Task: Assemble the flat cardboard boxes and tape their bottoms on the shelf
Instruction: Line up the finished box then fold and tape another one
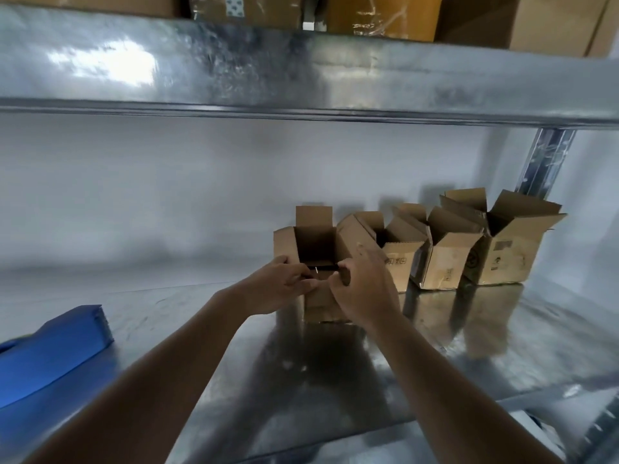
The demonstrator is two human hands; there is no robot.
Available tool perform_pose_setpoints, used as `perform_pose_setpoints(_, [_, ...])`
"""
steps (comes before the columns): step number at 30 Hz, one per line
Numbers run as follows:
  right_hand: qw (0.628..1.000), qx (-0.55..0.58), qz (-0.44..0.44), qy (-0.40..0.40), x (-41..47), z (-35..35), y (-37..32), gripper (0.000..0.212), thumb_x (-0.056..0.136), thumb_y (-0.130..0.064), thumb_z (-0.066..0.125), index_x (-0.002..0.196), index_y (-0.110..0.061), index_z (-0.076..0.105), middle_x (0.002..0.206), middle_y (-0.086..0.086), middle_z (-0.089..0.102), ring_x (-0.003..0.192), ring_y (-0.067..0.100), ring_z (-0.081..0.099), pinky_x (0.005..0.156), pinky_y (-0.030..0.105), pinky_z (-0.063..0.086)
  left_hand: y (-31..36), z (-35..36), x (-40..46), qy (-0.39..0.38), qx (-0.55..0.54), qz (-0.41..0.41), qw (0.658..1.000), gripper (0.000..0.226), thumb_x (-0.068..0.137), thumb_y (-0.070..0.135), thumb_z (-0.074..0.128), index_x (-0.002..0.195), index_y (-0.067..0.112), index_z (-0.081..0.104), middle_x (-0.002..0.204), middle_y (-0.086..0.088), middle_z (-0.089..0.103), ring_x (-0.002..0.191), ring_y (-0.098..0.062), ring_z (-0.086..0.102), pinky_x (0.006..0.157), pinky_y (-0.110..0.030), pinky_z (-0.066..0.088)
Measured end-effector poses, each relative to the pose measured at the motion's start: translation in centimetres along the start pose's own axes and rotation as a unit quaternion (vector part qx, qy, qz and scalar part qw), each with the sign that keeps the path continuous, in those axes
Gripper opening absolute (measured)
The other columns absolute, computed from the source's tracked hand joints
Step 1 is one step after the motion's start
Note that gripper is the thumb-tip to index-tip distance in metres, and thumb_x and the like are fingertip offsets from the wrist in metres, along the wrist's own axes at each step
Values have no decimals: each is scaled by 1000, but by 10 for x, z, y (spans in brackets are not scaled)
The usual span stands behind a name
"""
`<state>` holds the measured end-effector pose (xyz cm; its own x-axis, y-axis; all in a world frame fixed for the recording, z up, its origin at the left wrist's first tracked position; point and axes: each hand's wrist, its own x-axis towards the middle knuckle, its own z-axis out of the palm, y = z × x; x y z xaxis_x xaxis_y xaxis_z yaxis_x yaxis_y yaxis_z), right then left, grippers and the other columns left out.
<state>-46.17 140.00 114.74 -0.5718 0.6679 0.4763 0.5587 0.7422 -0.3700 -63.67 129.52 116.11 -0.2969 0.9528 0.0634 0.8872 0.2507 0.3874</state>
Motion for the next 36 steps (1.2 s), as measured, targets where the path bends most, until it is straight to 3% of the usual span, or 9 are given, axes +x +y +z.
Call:
perform_pose_setpoints(3, [998,-54,8,19,-3,-6,3,39,102,-49,47,127,-25,65,160,3,39,155,21,24,126,52,4,3,2,-1,14,17,8,1000,55,100,69,37,147,41,48,120,8,49,106,-16,51,76,-21,41])
perform_pose_setpoints(8, [993,-115,-3,23,-4,-6,3,48,104,-52,35,124,-24,69,156,2,49,155,20,25,123,57,-12,9,-4,-9,44,63,-8,997,81,98,70,43,159,18,34,149,-1,44,130,-21,48,107,-36,49])
perform_pose_setpoints(12, [992,-127,-13,-9,-1,-8,6,53,105,-53,31,126,-22,68,156,4,49,155,22,27,127,51,-3,13,-5,-11,41,114,-17,992,68,98,71,39,138,17,50,140,0,50,124,-20,49,104,-38,51])
perform_pose_setpoints(17, [993,-112,-16,-35,0,-10,10,53,105,-53,31,123,-19,68,151,6,53,147,24,38,124,42,25,19,-7,-12,36,113,-16,993,67,99,70,40,140,17,48,142,0,49,126,-19,48,105,-39,49])
perform_pose_setpoints(21, [993,-112,-10,-44,3,-19,6,51,104,-54,36,122,-18,67,137,4,61,135,22,49,118,41,34,23,-13,-12,42,147,-26,988,52,98,71,40,114,23,51,117,5,50,104,-13,44,97,-37,52])
perform_pose_setpoints(26, [993,-104,-20,-49,6,-36,-4,45,104,-52,43,121,-17,66,126,3,66,125,20,56,116,39,37,29,-25,-21,45,163,-28,985,45,99,70,38,102,26,49,119,0,56,106,-17,48,98,-43,53])
perform_pose_setpoints(30, [994,-93,-40,-44,7,-49,-16,41,103,-51,43,113,-20,67,117,1,67,120,19,59,122,43,31,34,-40,-39,53,178,-13,983,64,98,70,37,130,19,57,139,-1,55,126,-21,51,105,-43,50])
perform_pose_setpoints(32, [995,-77,-53,-38,3,-58,-26,36,103,-50,42,101,-23,66,103,-2,66,107,19,62,112,43,43,34,-45,-49,63,181,-3,981,65,101,65,39,144,18,53,151,-1,50,134,-22,51,108,-38,48])
perform_pose_setpoints(36, [994,-54,-83,-37,-9,-70,-51,41,104,-48,43,116,-20,70,109,-3,69,102,15,62,94,38,51,34,-54,-73,92,193,6,977,57,107,53,40,153,22,47,160,4,45,141,-20,50,111,-34,45])
